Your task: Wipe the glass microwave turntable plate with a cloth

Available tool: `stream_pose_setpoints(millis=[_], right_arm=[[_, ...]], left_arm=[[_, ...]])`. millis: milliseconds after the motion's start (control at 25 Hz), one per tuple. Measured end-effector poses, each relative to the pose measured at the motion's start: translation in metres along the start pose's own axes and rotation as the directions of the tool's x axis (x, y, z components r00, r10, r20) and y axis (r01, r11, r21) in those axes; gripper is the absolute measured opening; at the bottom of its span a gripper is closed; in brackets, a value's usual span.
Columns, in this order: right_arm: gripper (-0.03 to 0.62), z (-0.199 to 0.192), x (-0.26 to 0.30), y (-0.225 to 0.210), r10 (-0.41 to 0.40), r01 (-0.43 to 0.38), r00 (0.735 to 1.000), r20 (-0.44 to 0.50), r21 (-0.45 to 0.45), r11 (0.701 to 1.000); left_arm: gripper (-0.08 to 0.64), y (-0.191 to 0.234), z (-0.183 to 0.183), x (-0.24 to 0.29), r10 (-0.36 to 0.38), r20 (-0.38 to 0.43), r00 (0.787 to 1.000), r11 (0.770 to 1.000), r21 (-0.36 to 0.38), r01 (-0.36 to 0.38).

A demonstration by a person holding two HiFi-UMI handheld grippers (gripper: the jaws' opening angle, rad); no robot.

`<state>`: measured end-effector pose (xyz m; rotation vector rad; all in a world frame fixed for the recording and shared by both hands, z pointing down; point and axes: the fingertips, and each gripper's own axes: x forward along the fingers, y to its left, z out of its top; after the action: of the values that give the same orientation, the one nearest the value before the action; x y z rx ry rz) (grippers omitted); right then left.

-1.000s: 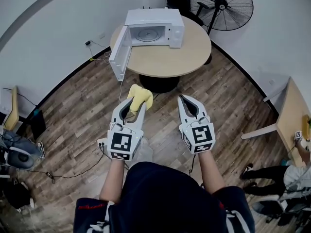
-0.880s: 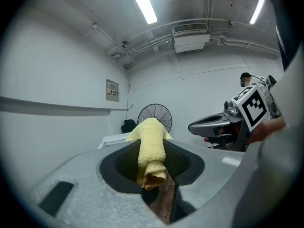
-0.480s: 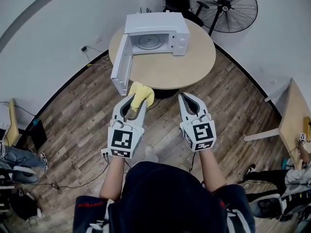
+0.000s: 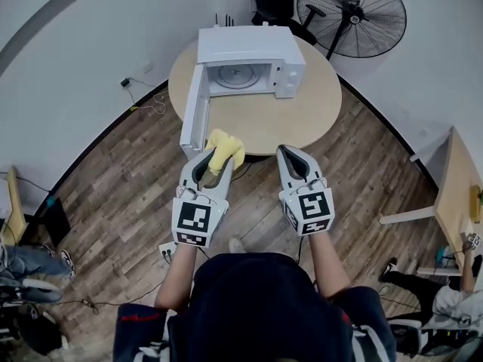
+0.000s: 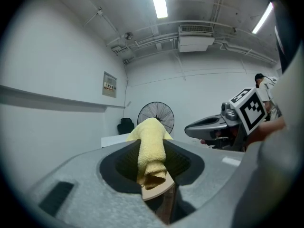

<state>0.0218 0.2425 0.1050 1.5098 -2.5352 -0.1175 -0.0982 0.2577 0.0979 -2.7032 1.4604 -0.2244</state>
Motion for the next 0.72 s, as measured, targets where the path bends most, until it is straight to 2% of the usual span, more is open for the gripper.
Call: stream_pose_setpoints(millis=[280, 720], right_arm=[[0.009, -0.018, 0.04, 0.001, 0.019, -0.018, 0.998, -0.053, 0.017, 1.0], [0.009, -0.036, 0.096, -0.047, 0.044, -0.041, 0.997, -0.067, 0.049, 0.998]], left_arm=[[0.123, 0.022, -0.015, 0.026, -0.019, -0.035, 0.999, 1.0, -0.024, 0.018], [0.123, 0.039, -0.028, 0.091, -0.008, -0.089, 0.996, 1.0, -0.021, 0.006]])
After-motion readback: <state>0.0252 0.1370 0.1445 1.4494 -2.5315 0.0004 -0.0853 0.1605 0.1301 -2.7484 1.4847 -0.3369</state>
